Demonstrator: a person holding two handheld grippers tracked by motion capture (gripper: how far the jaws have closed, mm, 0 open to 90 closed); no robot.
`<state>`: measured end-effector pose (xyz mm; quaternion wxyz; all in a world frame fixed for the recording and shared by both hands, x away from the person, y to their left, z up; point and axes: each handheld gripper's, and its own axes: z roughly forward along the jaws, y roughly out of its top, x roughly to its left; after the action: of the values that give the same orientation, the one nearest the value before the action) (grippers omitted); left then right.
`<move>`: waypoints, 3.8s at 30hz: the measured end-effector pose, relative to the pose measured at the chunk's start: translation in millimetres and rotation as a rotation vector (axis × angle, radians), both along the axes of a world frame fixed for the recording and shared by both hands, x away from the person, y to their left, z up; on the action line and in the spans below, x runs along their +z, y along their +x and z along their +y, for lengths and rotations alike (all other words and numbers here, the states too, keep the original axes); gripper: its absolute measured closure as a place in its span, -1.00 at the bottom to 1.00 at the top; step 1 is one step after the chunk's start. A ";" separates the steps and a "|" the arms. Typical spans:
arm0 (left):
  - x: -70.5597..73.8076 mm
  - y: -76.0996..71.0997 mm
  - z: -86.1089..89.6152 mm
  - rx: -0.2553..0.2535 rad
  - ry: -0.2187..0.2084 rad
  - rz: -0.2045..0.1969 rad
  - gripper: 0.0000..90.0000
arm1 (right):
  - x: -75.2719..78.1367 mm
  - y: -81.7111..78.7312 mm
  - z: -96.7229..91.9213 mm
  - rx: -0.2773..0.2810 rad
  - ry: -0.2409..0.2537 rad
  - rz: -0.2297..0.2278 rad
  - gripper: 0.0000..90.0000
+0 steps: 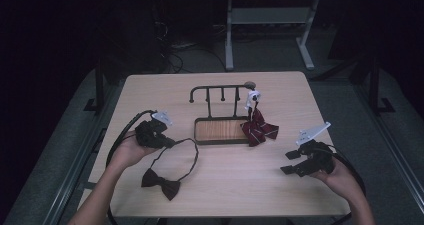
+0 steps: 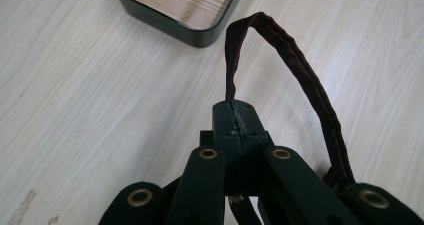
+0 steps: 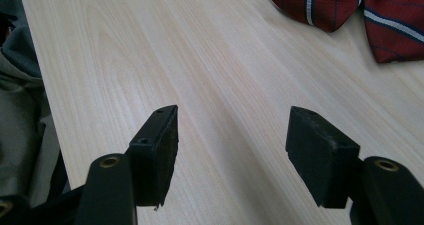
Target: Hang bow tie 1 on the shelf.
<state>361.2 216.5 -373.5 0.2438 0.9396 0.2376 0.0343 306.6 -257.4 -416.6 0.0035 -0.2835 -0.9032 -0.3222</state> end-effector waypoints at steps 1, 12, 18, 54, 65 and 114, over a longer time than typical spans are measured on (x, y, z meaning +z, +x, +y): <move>1.0 0.1 0.3 0.001 0.002 -0.005 1.00 | -0.3 0.2 -0.2 0.001 0.000 0.000 -0.17; 12.5 0.6 -3.0 -0.036 0.010 0.015 1.00 | 1.7 -0.6 -4.9 -0.013 0.008 -0.005 -0.18; 22.9 -0.3 -2.1 -0.049 0.003 0.009 1.00 | 3.3 -0.3 -5.1 -0.013 0.011 -0.010 -0.19; 68.2 5.7 2.2 -0.076 -0.008 -0.019 1.00 | 8.2 -1.7 -7.4 -0.014 0.019 -0.017 -0.19; 79.4 10.5 1.9 -0.071 -0.017 -0.030 1.00 | 7.4 -1.3 -7.4 -0.007 0.018 -0.023 -0.19; 115.0 77.7 -22.3 0.035 0.019 -0.048 1.00 | 5.1 -0.1 -9.9 -0.003 0.035 -0.016 -0.19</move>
<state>438.9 194.1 -258.5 0.2399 0.9365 0.2479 0.0633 306.5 -267.2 -411.5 0.0004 -0.2823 -0.8970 -0.3403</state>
